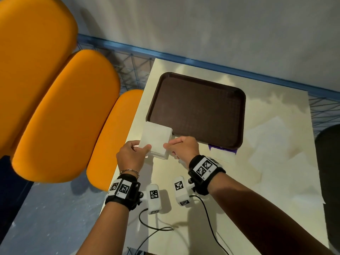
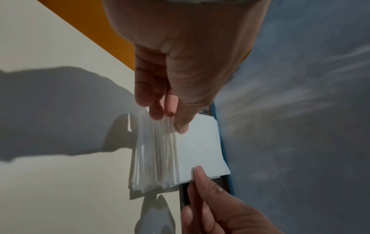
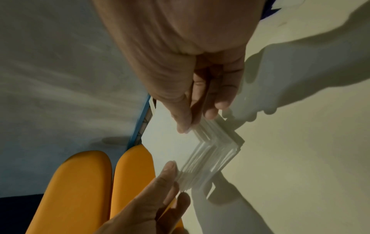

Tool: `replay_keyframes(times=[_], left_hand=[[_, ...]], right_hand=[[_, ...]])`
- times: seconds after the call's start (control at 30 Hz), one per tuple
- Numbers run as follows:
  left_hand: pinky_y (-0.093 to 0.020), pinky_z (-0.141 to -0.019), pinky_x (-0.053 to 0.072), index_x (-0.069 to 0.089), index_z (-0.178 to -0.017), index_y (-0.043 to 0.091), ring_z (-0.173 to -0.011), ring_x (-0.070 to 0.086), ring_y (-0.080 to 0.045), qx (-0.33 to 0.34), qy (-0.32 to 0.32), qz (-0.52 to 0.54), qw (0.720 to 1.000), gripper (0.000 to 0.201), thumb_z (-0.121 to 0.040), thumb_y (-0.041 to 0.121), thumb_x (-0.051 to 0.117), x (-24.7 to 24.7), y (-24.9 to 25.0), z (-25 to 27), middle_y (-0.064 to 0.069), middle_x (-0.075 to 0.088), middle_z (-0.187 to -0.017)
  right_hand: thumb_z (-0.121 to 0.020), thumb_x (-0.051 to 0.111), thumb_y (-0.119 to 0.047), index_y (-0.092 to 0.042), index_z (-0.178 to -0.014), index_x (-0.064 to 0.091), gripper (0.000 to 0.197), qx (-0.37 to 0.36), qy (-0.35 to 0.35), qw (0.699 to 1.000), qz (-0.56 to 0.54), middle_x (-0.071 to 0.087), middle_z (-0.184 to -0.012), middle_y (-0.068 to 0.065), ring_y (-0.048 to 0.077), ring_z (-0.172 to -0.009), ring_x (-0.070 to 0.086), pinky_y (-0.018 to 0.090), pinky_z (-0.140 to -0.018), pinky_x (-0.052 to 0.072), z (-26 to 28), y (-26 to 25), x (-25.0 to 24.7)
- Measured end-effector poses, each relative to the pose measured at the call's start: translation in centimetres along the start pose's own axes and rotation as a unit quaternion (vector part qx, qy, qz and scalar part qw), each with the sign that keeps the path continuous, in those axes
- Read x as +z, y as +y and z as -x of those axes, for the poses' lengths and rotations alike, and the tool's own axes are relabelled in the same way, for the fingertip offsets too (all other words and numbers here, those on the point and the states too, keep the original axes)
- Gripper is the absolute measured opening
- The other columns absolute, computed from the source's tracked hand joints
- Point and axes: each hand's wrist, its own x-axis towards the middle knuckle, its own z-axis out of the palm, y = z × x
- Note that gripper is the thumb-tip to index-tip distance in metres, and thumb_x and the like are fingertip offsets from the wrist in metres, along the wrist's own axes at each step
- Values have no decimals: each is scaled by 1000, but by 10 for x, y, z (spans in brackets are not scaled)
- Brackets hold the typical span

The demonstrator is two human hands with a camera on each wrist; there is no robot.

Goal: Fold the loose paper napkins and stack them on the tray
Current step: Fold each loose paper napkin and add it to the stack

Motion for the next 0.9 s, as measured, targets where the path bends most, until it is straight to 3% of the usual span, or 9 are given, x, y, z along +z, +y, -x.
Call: replay_keyframes(times=[0.1, 0.2, 0.33, 0.43, 0.53, 0.63, 0.7, 0.83, 0.9], left_hand=[[-36, -80, 47, 61, -133, 19, -114, 66, -30, -16, 17, -68, 997, 76, -71, 55, 90, -6, 4, 4, -5, 72, -110], [-44, -84, 52, 53, -138, 19, -118, 62, -33, -4, 49, -72, 996, 91, -66, 61, 91, -8, 10, 18, -11, 67, -126], [-40, -79, 50, 58, -127, 20, -101, 63, -26, 76, 45, -40, 995, 69, -75, 51, 89, 6, 22, 54, -6, 66, -109], [-33, -78, 46, 67, -109, 25, -88, 62, -17, 157, -36, -58, 985, 39, -81, 44, 86, 37, 26, 90, 3, 66, -95], [-30, -77, 50, 73, -95, 26, -81, 67, -8, 143, -152, -57, 976, 21, -83, 38, 85, 82, 27, 128, 10, 71, -87], [-13, -72, 46, 75, -91, 28, -84, 67, 1, 150, -250, -103, 951, 17, -84, 42, 84, 133, 29, 166, 16, 73, -87], [-12, -72, 44, 75, -89, 29, -85, 67, 2, 160, -289, -127, 935, 17, -86, 44, 82, 166, 33, 191, 18, 74, -87], [-8, -70, 41, 75, -94, 28, -87, 67, -1, 173, -310, -159, 921, 10, -88, 35, 78, 212, 45, 229, 16, 73, -89], [-5, -67, 40, 75, -96, 27, -84, 65, 4, 174, -312, -170, 918, 10, -89, 34, 77, 225, 50, 241, 16, 73, -88]], right_hand=[[-68, 100, -25, -20, -77, 79, 24, -13, 11, 1000, 4, 81, -85, 2, 17, -71, 70, 36, -76, 64, 5, 0, -10], [-67, 99, -27, -21, -84, 77, 28, -35, 13, 999, -2, 80, -88, 1, 18, -81, 76, 43, -87, 65, 16, 14, -44], [-74, 94, -30, -26, -95, 73, 30, -73, 57, 988, 120, 75, -93, -10, 8, -86, 72, 32, -85, 62, 47, 66, -126], [-79, 89, -29, -26, -111, 71, 36, -74, 132, 958, 243, 71, -110, -4, 16, -103, 69, 36, -95, 56, 72, 129, -201], [-84, 85, -34, -19, -127, 65, 50, -16, 192, 919, 345, 63, -125, 6, 28, -117, 63, 37, -101, 50, 93, 185, -268], [-88, 83, -41, -13, -139, 56, 64, 42, 211, 926, 311, 57, -136, 10, 29, -127, 58, 36, -105, 45, 99, 217, -309], [-89, 82, -43, -10, -144, 51, 71, 45, 216, 934, 280, 56, -141, 11, 29, -130, 57, 36, -107, 45, 89, 224, -320], [-88, 85, -39, -5, -146, 40, 81, 52, 233, 940, 244, 55, -143, 18, 37, -130, 59, 42, -106, 49, 64, 217, -328], [-89, 85, -33, -4, -144, 39, 77, 56, 227, 942, 242, 59, -140, 19, 37, -129, 61, 41, -103, 50, 55, 211, -328]])
